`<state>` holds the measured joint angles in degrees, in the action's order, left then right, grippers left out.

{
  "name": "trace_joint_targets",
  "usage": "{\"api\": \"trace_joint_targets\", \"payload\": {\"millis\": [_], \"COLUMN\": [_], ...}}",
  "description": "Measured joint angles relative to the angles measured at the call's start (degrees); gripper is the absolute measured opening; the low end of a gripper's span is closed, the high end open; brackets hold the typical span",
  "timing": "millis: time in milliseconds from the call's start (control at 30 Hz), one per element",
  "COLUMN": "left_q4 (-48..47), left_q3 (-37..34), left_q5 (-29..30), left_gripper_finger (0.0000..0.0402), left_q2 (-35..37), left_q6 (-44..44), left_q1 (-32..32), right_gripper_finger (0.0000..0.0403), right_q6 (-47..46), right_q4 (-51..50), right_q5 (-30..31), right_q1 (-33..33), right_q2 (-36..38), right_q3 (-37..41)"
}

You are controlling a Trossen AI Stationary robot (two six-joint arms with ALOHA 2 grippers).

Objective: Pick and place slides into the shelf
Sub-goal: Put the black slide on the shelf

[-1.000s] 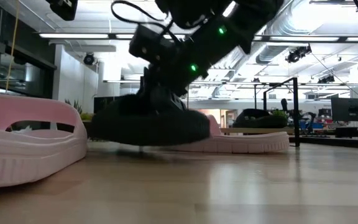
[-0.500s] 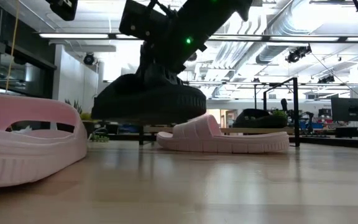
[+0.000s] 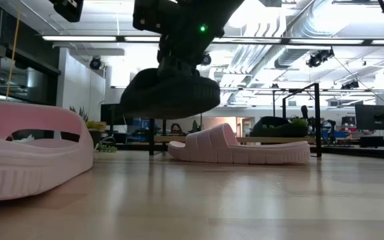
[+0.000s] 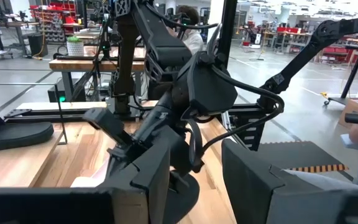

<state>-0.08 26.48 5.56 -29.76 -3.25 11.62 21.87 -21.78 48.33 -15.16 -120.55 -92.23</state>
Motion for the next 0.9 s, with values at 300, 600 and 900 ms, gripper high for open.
{"api": "trace_joint_targets", "payload": {"millis": [300, 600, 900], "left_q4": [0.0, -0.11, -0.11], "left_q3": [0.0, 0.02, 0.02], "left_q5": [0.0, 0.0, 0.0], "left_gripper_finger": [0.0129, 0.0129, 0.0129], "left_q2": [-0.02, -0.13, -0.13], "left_q6": [-0.01, -0.01, -0.01], "left_q1": [0.02, 0.01, 0.02], "right_gripper_finger": [0.0, 0.0, 0.0], "right_q6": [-4.45, -7.8, -10.53], "right_q4": [-6.69, -9.4, -9.62], "right_q5": [-0.84, -7.2, -2.81], "right_q1": [1.36, 3.93, 4.14], "right_q2": [0.4, 5.1, 15.38], "right_q3": [-1.16, -0.29, 8.74]}}
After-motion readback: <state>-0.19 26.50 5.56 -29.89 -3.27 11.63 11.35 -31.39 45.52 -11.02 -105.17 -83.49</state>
